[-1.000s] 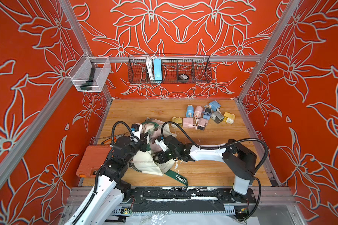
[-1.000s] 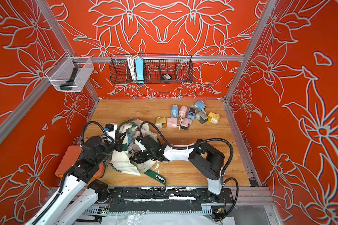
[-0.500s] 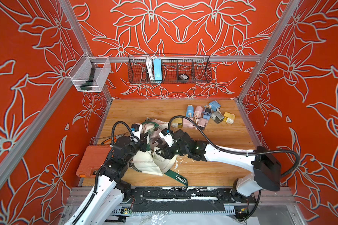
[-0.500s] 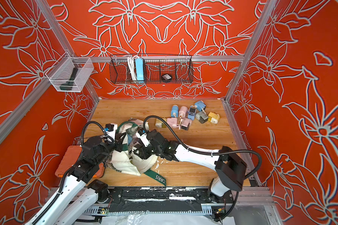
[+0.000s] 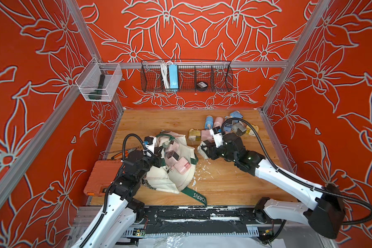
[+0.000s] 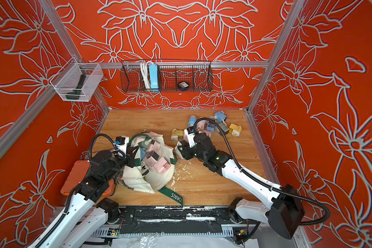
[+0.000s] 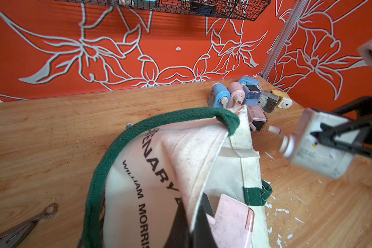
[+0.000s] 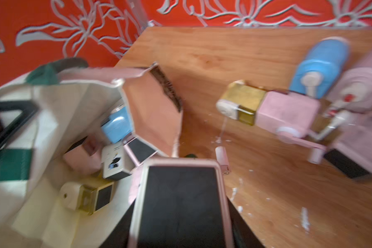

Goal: Take out the pencil sharpeners from the tote bags
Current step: Pick up the pencil sharpener from the canvas bag, then place the pencil sharpener at the center of the board.

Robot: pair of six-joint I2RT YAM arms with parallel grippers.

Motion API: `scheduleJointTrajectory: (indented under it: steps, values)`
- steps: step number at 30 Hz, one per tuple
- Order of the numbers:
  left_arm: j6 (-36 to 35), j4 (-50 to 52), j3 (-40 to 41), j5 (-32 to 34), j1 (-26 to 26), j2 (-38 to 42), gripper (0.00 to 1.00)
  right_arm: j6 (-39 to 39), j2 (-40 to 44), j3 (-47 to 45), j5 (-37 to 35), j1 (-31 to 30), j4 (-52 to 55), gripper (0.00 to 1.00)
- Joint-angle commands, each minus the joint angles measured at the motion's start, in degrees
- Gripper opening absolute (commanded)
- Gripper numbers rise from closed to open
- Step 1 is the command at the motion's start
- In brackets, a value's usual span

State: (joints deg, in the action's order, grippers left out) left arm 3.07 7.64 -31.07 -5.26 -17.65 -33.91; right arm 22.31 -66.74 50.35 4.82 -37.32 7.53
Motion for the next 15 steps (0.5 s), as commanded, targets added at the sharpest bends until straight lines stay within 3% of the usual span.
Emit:
scheduleJointTrajectory:
  steps: [1, 9, 15]
  values:
    - [0.80, -0.56, -0.57, -0.80, -0.19, 0.77, 0.00, 3.55, 1.58, -0.10, -6.58, 4.76, 0.51, 0.34]
    - [0.87, -0.50, -0.57, -0.73, -0.19, 0.75, 0.00, 11.41, -2.24, -1.52, -11.90, 19.21, -3.15, 0.32]
    - [0.80, -0.44, -0.57, -1.07, -0.28, 0.60, 0.00, 13.86, -5.27, -5.78, -12.89, 25.90, -8.43, 0.32]
